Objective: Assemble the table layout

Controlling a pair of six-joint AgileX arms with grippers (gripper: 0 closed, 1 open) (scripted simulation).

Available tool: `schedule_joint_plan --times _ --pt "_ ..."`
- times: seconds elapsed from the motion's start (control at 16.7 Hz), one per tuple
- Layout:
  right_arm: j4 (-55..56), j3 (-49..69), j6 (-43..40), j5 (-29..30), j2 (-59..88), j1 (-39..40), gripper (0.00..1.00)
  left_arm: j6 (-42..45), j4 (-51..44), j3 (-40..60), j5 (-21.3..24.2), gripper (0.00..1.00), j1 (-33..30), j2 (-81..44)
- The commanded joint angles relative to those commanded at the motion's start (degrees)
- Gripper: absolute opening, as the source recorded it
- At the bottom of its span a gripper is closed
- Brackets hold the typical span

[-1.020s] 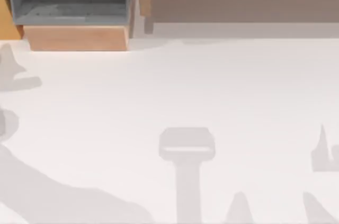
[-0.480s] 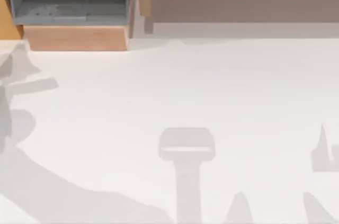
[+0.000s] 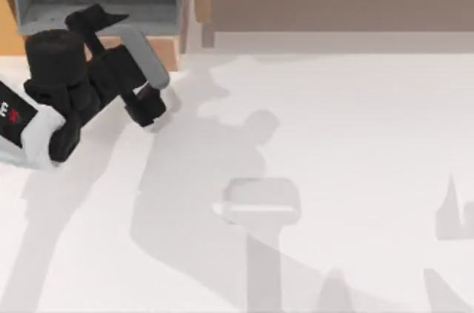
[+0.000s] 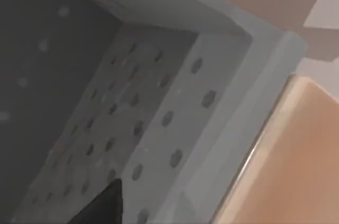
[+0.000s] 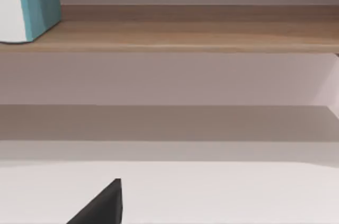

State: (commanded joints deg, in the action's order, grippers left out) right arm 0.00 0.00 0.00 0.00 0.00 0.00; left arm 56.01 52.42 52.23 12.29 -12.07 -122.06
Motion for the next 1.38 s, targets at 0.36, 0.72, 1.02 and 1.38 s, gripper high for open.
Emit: schedule_joint_plan --times 0.36,0.72,1.02,1.38 --pt "0.0 0.0 0.0 0.0 0.0 0.0 1.00 -27.7 -11.8 16.3 -20.0 1.00 -25.8 -6.6" --pt "0.0 0.0 0.0 0.0 0.0 0.0 1.00 -47.0 -20.4 46.1 -42.1 1.00 -36.7 -16.1" --pt "0.0 0.0 0.0 0.0 0.0 0.0 1.00 -54.2 -24.4 63.0 -55.1 1.00 -36.9 -21.1" --pt "0.0 0.0 0.0 0.0 0.0 0.0 1.00 -55.3 -25.1 66.1 -57.9 1.00 -36.2 -22.0"
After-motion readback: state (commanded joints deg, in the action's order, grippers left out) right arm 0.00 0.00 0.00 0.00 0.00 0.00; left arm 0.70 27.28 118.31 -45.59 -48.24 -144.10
